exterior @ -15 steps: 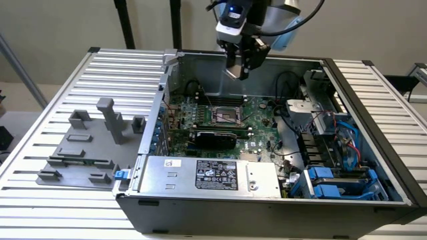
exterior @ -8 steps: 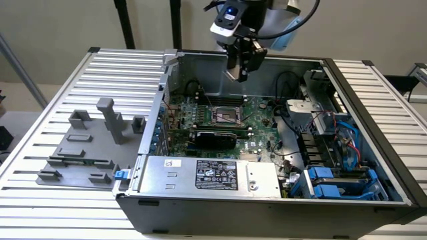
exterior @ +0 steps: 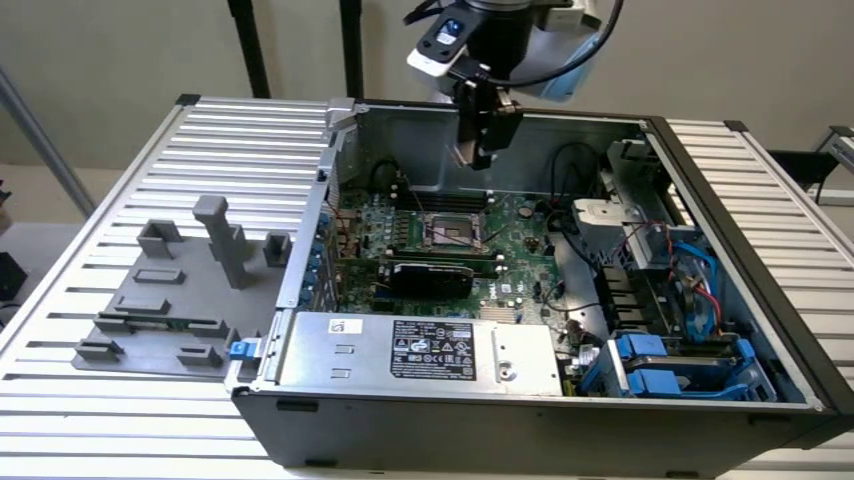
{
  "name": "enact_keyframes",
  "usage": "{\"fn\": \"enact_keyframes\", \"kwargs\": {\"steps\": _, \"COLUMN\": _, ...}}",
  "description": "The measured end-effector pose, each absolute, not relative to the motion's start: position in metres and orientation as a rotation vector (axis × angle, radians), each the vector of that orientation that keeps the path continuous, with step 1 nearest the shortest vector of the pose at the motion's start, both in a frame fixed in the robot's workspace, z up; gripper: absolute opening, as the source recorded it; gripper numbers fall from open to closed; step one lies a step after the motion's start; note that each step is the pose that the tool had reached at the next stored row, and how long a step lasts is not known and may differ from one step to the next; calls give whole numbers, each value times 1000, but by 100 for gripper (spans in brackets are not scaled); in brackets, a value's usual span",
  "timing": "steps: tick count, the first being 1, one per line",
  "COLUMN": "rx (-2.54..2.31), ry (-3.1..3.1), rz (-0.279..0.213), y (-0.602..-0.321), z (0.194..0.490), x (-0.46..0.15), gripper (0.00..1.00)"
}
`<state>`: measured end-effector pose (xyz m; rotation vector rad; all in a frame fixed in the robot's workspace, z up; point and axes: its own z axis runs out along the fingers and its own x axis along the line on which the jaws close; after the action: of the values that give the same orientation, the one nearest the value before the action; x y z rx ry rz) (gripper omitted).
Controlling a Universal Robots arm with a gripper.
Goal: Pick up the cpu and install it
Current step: 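Place the cpu into insertion slot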
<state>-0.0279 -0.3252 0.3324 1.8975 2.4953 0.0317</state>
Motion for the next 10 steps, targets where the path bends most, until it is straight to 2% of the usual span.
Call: {"fn": "enact_keyframes", "kwargs": {"steps": 10, "rx": 2113, "ry": 2313, "rz": 30, "y": -325, "z": 319, "x": -28, "gripper": 55}}
